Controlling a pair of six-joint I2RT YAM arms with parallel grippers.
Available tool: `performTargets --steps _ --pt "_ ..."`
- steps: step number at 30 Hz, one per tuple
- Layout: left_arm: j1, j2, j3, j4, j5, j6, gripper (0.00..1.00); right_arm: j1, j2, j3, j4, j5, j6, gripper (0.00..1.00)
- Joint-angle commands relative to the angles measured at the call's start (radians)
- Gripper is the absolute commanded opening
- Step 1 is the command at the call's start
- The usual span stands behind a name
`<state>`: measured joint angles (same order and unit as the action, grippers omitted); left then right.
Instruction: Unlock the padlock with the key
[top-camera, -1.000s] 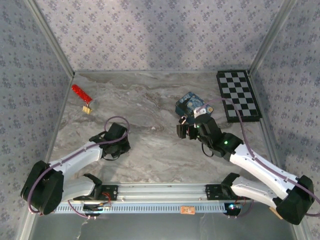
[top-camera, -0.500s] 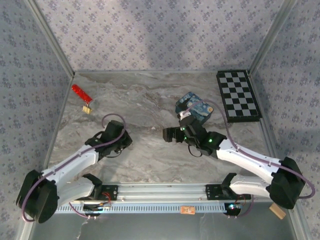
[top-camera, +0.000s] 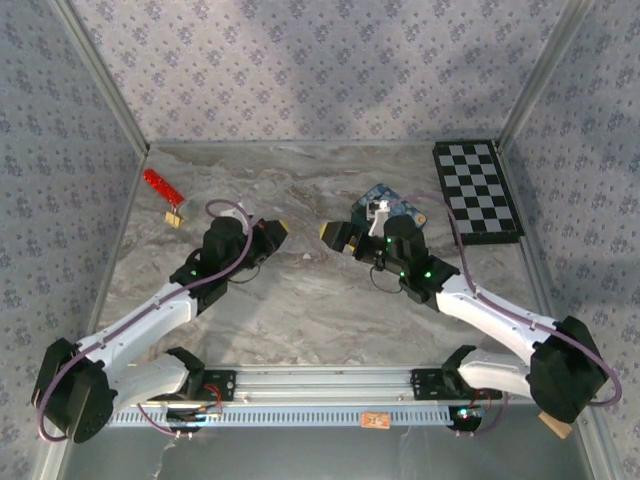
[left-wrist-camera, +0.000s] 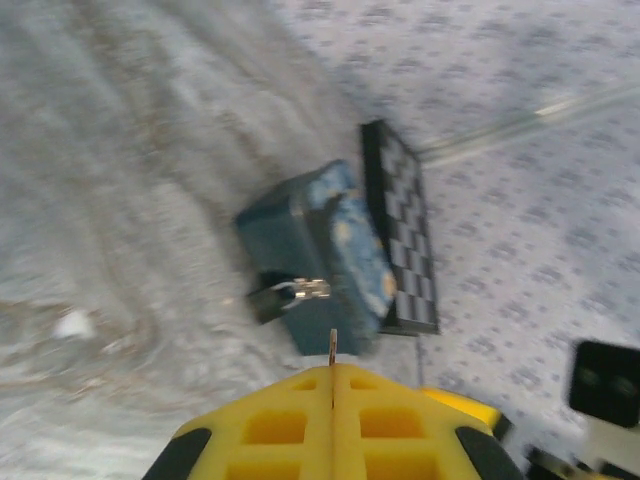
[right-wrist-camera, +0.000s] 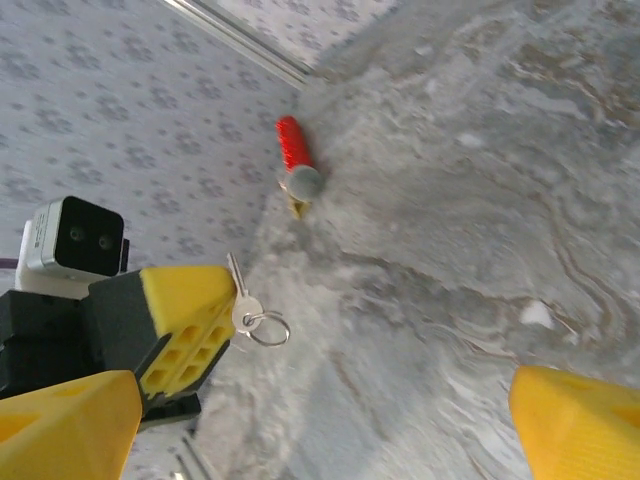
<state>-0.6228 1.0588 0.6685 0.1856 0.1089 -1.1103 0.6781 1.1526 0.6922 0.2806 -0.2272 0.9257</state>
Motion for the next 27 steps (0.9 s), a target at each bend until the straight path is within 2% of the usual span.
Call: performTargets --steps 1,6,12,27 --pt "-0.016 0.01 0.055 0.162 0.068 0.072 0.0 -0.046 -0.02 -0.038 0.171 -0.123 0.063 0.96" --pt "-0.032 0.034 0.102 0.23 0.125 0.135 0.0 -0.07 -0.025 -0.011 0.209 -0.173 0.016 0.95" --pt "-0.04 0.067 0.115 0.347 0.162 0.128 0.0 -0.097 -0.013 -0.014 0.356 -0.236 0.035 0.92" --pt "-0.089 0.13 0.136 0.47 0.147 0.078 0.0 -0.085 0.054 0.039 0.537 -0.272 0.083 0.81"
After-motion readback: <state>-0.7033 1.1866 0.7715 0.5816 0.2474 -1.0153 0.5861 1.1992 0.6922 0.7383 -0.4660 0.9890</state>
